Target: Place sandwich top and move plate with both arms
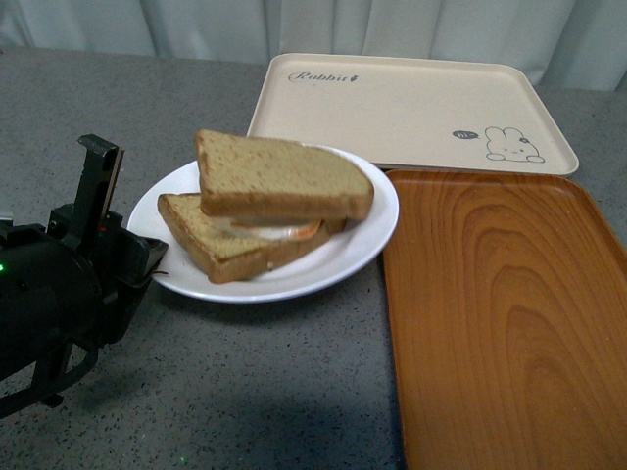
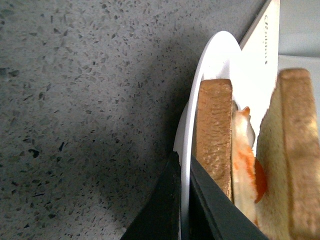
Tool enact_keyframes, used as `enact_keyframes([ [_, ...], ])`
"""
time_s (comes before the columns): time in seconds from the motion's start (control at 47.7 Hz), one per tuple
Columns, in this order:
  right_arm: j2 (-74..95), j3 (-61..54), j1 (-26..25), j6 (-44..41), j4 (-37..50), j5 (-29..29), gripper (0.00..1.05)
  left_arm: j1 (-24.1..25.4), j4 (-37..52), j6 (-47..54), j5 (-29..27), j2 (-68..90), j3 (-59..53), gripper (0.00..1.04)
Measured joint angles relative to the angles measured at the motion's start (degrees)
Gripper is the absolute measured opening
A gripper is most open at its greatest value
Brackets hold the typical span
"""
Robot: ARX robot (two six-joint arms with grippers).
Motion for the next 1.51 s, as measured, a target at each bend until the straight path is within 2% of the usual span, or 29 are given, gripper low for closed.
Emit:
enact_keyframes([
  [0.461, 0.0, 0.0, 0.0, 0.0, 0.0, 0.0, 0.96, 3.1, -0.3, 0.8, -0.5, -4.5, 0.5, 0.04],
  [0.755, 0.0, 0.0, 0.0, 0.0, 0.0, 0.0, 0.96, 2.7, -7.4, 3.1, -0.9, -6.7, 13.0, 0.04],
  [0.965, 0.0, 0.0, 0.0, 0.0, 0.0, 0.0, 0.96, -0.1, -11.8, 6.6, -2.2, -1.2, 23.4, 0.04],
  [1.51, 0.0, 0.0, 0.0, 0.0, 0.0, 0.0, 0.96, -4.0, -18.6, 8.6, -6.4, 12.4, 41.5, 0.04],
])
